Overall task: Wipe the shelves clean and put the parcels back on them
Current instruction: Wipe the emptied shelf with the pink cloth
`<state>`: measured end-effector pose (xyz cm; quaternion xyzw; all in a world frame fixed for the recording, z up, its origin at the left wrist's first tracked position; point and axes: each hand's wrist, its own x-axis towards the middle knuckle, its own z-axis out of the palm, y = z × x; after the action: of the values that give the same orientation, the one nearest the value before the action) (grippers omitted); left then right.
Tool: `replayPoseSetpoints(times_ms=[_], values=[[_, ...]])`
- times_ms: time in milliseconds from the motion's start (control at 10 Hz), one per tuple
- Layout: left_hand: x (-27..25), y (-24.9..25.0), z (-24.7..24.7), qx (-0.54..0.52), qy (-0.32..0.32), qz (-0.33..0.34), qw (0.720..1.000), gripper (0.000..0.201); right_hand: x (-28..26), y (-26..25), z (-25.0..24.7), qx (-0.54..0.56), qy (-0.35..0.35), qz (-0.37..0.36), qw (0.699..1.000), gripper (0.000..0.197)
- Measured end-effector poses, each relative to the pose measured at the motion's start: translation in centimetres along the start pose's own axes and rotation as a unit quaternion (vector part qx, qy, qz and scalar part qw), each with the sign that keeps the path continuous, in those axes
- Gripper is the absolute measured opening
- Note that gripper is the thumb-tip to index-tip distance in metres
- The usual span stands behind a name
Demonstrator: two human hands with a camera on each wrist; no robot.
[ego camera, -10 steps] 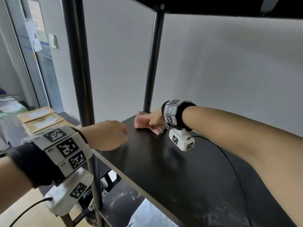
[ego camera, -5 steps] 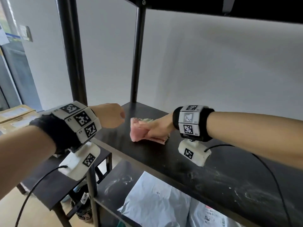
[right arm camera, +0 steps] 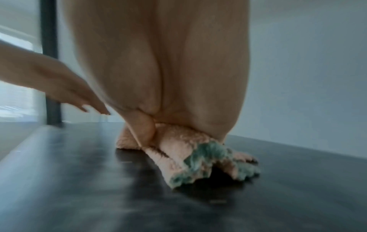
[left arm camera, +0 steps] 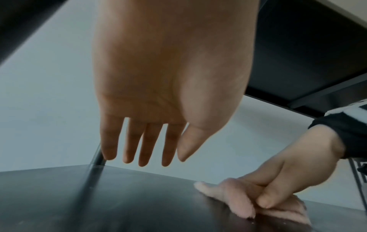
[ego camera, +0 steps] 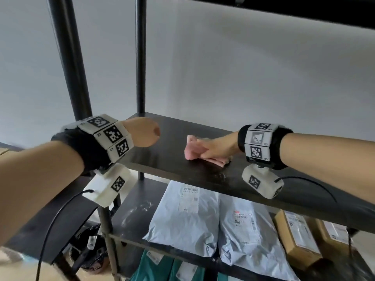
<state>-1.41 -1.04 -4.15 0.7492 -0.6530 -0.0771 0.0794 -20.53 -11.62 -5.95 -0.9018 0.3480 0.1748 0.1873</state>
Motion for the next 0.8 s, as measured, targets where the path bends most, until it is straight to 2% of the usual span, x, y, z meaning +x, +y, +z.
replayPoseSetpoints(times_ms=[100,200,300,400,500,600,700,800], values=[[0.3,0.2,-0.2,-0.025,-0.016,0.009,1.000,0.032,2.3,-5.4,1.5,0.039,0.050,-0.081,0.995,0.028],[0.5,0.6,0.2,-0.030,-0.032,0.018,0.999,0.032,4.4,-5.1,1.0,0.099,0.034,-0.037,0.994,0.035],[0.3,0.9,1.2,-0.014,-0.023,0.026,0.999,0.034,2.8,-1.1,0.8,0.174,0.088,0.089,0.977,0.027],[-0.3,0.9,1.8,-0.011,-0.024,0.028,0.999,0.036,-0.5,2.3,1.7,0.134,0.101,0.117,0.979,0.045],[-1.0,1.0,2.1,0.009,-0.018,0.049,0.999,0.036,-4.3,3.5,2.8,0.129,0.106,0.128,0.978,0.032],[-0.9,1.4,2.6,0.024,-0.011,0.064,0.998,0.035,-6.5,-0.3,4.4,0.120,0.112,0.067,0.984,0.028],[-0.8,2.5,3.2,0.033,0.002,0.068,0.997,0.035,-6.1,-3.9,4.9,0.100,0.094,-0.018,0.990,0.022],[-1.4,3.7,3.7,0.038,0.022,0.068,0.997,0.032,-4.6,-2.4,4.6,0.137,0.110,0.023,0.984,0.026]])
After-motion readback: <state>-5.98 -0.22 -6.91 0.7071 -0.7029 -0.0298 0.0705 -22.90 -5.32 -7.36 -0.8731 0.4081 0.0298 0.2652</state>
